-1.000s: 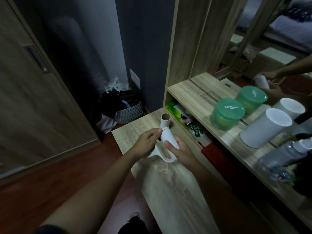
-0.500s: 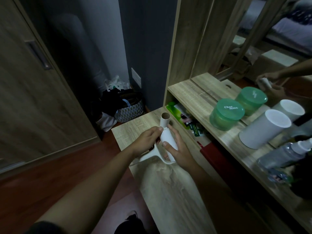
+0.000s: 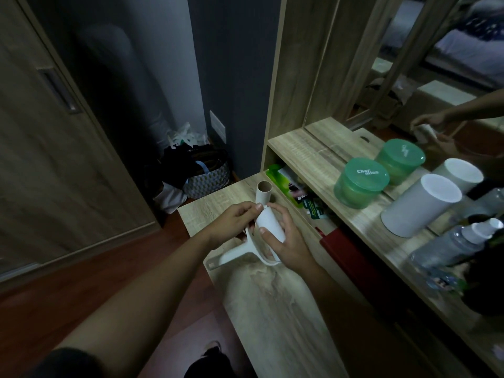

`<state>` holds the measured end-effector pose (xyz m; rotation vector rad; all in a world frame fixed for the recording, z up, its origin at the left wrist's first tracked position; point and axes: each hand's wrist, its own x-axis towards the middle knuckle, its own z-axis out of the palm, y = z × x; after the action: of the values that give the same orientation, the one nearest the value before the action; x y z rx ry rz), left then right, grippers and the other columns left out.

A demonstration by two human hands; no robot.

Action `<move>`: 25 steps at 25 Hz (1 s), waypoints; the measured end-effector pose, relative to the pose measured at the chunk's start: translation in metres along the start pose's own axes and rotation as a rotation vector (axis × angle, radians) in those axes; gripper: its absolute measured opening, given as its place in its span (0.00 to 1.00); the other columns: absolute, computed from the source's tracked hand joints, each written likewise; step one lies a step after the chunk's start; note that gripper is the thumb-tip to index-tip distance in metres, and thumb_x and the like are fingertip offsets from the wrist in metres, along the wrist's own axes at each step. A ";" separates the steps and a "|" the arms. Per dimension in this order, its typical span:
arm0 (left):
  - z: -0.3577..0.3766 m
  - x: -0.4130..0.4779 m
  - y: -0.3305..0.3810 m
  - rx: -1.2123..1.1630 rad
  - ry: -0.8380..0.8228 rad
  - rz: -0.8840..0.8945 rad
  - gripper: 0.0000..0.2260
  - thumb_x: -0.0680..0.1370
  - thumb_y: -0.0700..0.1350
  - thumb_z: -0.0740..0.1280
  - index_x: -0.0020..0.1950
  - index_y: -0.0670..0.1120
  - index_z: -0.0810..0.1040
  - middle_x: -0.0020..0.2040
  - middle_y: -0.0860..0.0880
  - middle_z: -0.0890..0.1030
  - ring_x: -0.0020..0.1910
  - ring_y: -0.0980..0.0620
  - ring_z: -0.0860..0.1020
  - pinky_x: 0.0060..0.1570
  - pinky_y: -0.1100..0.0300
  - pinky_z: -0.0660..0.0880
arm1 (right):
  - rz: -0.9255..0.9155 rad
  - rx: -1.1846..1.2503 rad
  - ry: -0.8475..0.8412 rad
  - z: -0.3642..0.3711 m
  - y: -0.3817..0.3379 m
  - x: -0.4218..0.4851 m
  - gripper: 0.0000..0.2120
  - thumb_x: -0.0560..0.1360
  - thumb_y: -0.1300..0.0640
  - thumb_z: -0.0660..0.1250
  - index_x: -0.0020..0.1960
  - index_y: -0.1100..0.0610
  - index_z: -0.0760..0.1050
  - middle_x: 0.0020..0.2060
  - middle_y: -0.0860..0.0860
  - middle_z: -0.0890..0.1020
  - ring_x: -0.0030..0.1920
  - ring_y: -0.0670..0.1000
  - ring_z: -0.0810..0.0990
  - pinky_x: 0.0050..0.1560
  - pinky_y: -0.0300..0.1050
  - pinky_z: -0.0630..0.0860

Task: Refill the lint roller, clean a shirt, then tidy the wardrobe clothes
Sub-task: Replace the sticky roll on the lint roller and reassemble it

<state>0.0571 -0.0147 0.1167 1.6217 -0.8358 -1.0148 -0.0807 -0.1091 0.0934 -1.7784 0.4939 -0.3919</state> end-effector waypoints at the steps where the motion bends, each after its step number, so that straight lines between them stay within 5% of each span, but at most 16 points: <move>1: -0.001 0.000 0.000 -0.014 -0.017 -0.007 0.11 0.80 0.54 0.58 0.46 0.50 0.77 0.35 0.49 0.74 0.32 0.58 0.74 0.30 0.66 0.72 | 0.004 -0.002 0.016 -0.001 -0.001 0.000 0.24 0.72 0.50 0.67 0.66 0.42 0.64 0.59 0.39 0.73 0.56 0.36 0.75 0.50 0.28 0.73; 5: -0.008 0.002 0.001 0.018 -0.060 -0.028 0.13 0.79 0.55 0.61 0.50 0.48 0.79 0.40 0.48 0.76 0.36 0.54 0.76 0.34 0.63 0.75 | -0.003 0.006 0.057 -0.004 -0.001 0.000 0.24 0.72 0.55 0.70 0.64 0.42 0.68 0.57 0.37 0.76 0.55 0.36 0.76 0.49 0.30 0.74; 10: -0.016 0.005 0.010 0.091 -0.121 -0.060 0.16 0.81 0.50 0.60 0.45 0.40 0.79 0.34 0.49 0.76 0.31 0.57 0.75 0.34 0.65 0.73 | 0.047 -0.016 0.056 -0.001 0.004 -0.002 0.25 0.67 0.46 0.70 0.62 0.34 0.68 0.61 0.48 0.77 0.57 0.47 0.78 0.52 0.45 0.79; 14: -0.018 0.008 0.006 0.158 -0.126 -0.074 0.18 0.81 0.47 0.60 0.45 0.30 0.75 0.32 0.46 0.74 0.30 0.54 0.71 0.33 0.62 0.70 | 0.035 -0.030 0.035 0.002 0.005 -0.005 0.24 0.66 0.44 0.69 0.60 0.32 0.68 0.60 0.46 0.78 0.57 0.46 0.78 0.54 0.44 0.78; 22: -0.010 0.008 0.009 0.382 -0.041 0.026 0.14 0.80 0.42 0.60 0.35 0.48 0.75 0.31 0.49 0.76 0.28 0.59 0.75 0.31 0.65 0.73 | 0.037 -0.020 0.045 0.002 0.004 -0.007 0.23 0.70 0.51 0.69 0.60 0.33 0.67 0.59 0.43 0.77 0.58 0.42 0.77 0.55 0.41 0.76; 25: -0.006 0.007 0.009 0.383 0.027 0.050 0.11 0.79 0.41 0.59 0.40 0.43 0.77 0.31 0.48 0.78 0.29 0.56 0.76 0.30 0.66 0.74 | 0.038 -0.027 0.041 -0.001 0.000 -0.005 0.23 0.72 0.54 0.70 0.62 0.36 0.67 0.57 0.37 0.76 0.57 0.37 0.75 0.54 0.36 0.73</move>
<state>0.0650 -0.0211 0.1248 1.9184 -1.0961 -0.8299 -0.0858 -0.1071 0.0934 -1.7872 0.5629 -0.3974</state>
